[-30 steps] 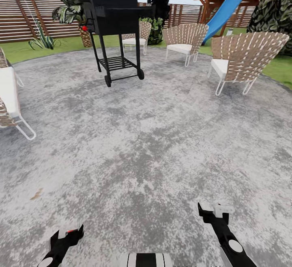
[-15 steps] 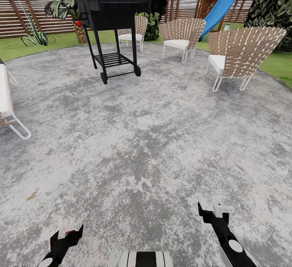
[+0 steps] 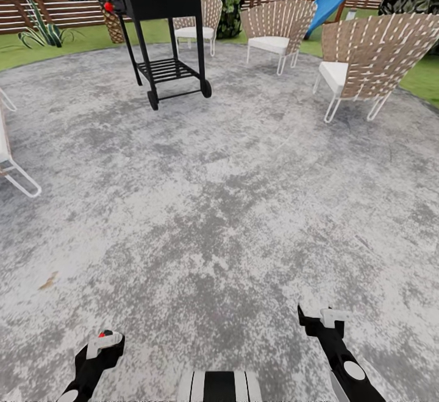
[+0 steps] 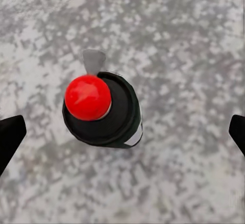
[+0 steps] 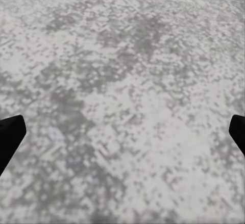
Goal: In the garden, pick up the pesticide atomizer on the floor and spray pesticide onto both trees until each tree trunk is fully covered.
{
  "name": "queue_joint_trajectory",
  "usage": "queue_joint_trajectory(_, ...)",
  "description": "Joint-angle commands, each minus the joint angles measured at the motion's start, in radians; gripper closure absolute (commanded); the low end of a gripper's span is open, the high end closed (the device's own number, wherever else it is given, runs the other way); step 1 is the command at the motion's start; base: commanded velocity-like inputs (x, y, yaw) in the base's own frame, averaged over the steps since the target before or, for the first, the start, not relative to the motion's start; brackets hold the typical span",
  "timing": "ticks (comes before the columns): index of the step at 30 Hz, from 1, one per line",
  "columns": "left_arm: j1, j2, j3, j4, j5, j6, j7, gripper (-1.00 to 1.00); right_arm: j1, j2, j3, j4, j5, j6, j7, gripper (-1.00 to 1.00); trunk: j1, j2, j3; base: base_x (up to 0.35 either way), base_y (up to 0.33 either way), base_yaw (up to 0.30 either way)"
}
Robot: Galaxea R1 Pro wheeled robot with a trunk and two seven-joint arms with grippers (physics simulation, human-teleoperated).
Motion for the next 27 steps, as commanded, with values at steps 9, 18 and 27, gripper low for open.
queue_joint_trajectory(9,-0.001,0.0,0.0,0.001,0.007,-0.012,-0.001,-1.0,0.0,0.0,0.003,0.0,-0.008,-0.004,-0.001,-1.0,0.0,0.0,-0.004,0.0,0.0,0.0)
queue_joint_trajectory(18,-0.002,0.0,0.004,0.0,0.008,-0.017,-0.001,-1.0,0.0,0.0,0.002,0.001,-0.007,-0.004,-0.001,-1.0,0.004,-0.002,-0.046,0.0,0.0,0.083)
queue_joint_trajectory(27,-0.002,0.0,0.009,0.0,0.014,-0.018,-0.001,-1.0,0.0,0.0,0.003,0.001,-0.007,-0.004,-0.001,-1.0,0.006,-0.003,-0.07,0.0,0.0,0.128)
